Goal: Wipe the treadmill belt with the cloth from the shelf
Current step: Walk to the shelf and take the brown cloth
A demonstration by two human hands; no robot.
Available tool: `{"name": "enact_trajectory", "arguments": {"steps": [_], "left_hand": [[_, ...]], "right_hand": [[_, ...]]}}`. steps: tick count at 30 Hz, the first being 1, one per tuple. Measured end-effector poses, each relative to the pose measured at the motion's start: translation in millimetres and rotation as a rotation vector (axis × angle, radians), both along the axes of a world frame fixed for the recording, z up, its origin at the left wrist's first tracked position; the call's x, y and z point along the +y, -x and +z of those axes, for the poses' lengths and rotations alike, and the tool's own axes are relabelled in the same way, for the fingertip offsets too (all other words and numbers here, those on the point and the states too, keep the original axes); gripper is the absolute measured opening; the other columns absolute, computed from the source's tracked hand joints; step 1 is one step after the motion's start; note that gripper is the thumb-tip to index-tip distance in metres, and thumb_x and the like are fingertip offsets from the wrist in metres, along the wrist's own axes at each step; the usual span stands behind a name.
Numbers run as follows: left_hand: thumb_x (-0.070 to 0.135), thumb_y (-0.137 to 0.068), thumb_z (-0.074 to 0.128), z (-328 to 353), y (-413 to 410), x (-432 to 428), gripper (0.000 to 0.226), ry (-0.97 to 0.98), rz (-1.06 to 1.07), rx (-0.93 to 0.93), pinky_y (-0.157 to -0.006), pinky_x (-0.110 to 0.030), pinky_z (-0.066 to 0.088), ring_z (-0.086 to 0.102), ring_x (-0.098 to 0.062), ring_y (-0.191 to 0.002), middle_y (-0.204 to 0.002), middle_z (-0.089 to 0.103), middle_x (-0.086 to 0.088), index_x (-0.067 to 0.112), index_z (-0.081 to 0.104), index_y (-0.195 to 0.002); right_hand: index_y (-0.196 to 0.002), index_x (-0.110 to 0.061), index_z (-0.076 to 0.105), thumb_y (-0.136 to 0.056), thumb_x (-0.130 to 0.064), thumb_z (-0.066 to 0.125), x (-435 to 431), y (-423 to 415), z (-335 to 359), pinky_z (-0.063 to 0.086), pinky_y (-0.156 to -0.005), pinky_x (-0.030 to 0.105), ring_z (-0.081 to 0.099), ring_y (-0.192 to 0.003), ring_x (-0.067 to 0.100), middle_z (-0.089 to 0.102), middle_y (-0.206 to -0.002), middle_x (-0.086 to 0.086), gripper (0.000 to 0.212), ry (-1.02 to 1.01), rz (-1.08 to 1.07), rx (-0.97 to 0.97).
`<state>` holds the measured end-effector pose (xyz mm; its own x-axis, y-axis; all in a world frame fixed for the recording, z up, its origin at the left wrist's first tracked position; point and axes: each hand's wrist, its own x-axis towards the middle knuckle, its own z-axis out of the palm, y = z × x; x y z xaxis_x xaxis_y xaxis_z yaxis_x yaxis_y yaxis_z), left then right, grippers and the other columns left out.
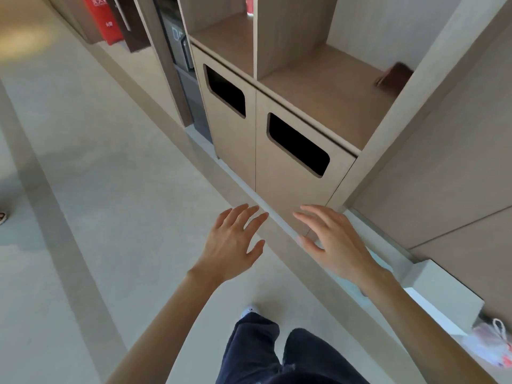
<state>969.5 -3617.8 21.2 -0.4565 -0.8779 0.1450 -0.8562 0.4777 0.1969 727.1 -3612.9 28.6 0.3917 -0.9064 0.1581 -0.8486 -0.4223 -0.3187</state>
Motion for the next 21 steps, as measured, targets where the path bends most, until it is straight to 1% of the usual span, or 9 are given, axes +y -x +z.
{"name": "enact_trajectory", "arguments": {"steps": [7,14,17,21], "left_hand": [[0.042,-0.088,0.041,-11,-10,-67,0.051,-0.012,-0.087,0.022,-0.099,-0.043,0.042,0.053,-0.029,-0.121,-0.131,0.057,-0.007,0.016,0.057,-0.130],[0.041,-0.087,0.042,-29,12,-141,0.051,-0.045,-0.143,0.043,-0.095,-0.047,0.048,0.055,-0.032,-0.118,-0.128,0.059,-0.009,0.015,0.059,-0.127],[0.043,-0.088,0.039,-26,25,-180,0.053,-0.061,-0.176,0.025,-0.097,-0.049,0.046,0.053,-0.031,-0.121,-0.131,0.058,-0.009,0.016,0.057,-0.130],[0.044,-0.088,0.037,-20,47,-232,0.054,-0.055,-0.224,-0.015,-0.099,-0.047,0.043,0.052,-0.029,-0.123,-0.132,0.057,-0.007,0.018,0.056,-0.131]], "right_hand": [[-0.126,-0.017,0.059,-0.090,-0.042,0.042,-45,-9,-8,0.047,-0.092,0.043,0.057,-0.116,0.021,0.058,-0.128,0.003,0.046,-0.030,-0.087,0.018],[-0.125,-0.014,0.061,-0.092,-0.042,0.041,-107,8,-17,0.048,-0.090,0.042,0.056,-0.116,0.021,0.059,-0.127,0.004,0.047,-0.052,-0.124,0.054],[-0.125,-0.013,0.061,-0.091,-0.041,0.042,-142,20,-16,0.049,-0.091,0.042,0.056,-0.116,0.020,0.059,-0.127,0.005,0.048,-0.041,-0.152,0.053],[-0.125,-0.015,0.060,-0.091,-0.044,0.041,-193,34,-13,0.049,-0.092,0.043,0.056,-0.116,0.020,0.058,-0.128,0.004,0.050,-0.053,-0.205,0.037]]}}
